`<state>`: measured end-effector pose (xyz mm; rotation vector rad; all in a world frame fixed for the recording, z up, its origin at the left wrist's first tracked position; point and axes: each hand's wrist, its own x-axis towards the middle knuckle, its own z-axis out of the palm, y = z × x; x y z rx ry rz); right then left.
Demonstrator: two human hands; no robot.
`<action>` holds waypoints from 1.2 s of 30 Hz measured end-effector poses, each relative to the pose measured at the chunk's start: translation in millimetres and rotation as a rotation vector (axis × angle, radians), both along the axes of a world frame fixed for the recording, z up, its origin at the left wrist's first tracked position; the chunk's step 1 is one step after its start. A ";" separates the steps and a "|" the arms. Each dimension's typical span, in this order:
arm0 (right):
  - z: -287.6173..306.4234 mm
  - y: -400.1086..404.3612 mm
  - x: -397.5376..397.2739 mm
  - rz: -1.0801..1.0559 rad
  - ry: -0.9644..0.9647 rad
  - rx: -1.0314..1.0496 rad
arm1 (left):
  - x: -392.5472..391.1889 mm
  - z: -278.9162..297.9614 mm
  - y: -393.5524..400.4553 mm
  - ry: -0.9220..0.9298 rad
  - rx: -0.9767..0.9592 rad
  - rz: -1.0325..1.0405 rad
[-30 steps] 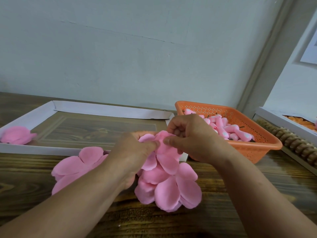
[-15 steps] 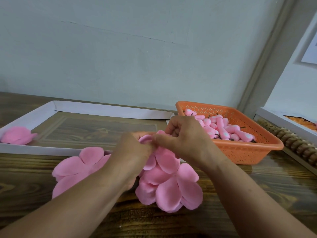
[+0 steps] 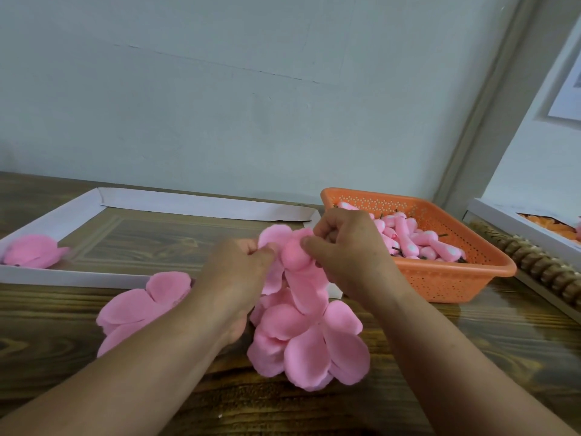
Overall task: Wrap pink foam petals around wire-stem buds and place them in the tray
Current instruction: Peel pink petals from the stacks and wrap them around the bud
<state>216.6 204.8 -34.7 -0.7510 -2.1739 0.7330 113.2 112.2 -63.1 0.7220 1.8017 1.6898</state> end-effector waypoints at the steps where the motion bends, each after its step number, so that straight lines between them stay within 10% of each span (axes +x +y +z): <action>1: -0.3 -0.8 -0.4 0.012 -0.014 -0.004 | -0.5 0.0 0.7 -0.006 -0.006 0.022; 16: 4.6 -4.9 4.8 0.156 -0.144 0.146 | -6.8 -4.2 7.7 -0.064 0.023 0.145; 36: 5.6 -12.4 5.0 0.123 -0.269 0.257 | 8.3 1.7 -3.3 0.347 -0.057 -0.090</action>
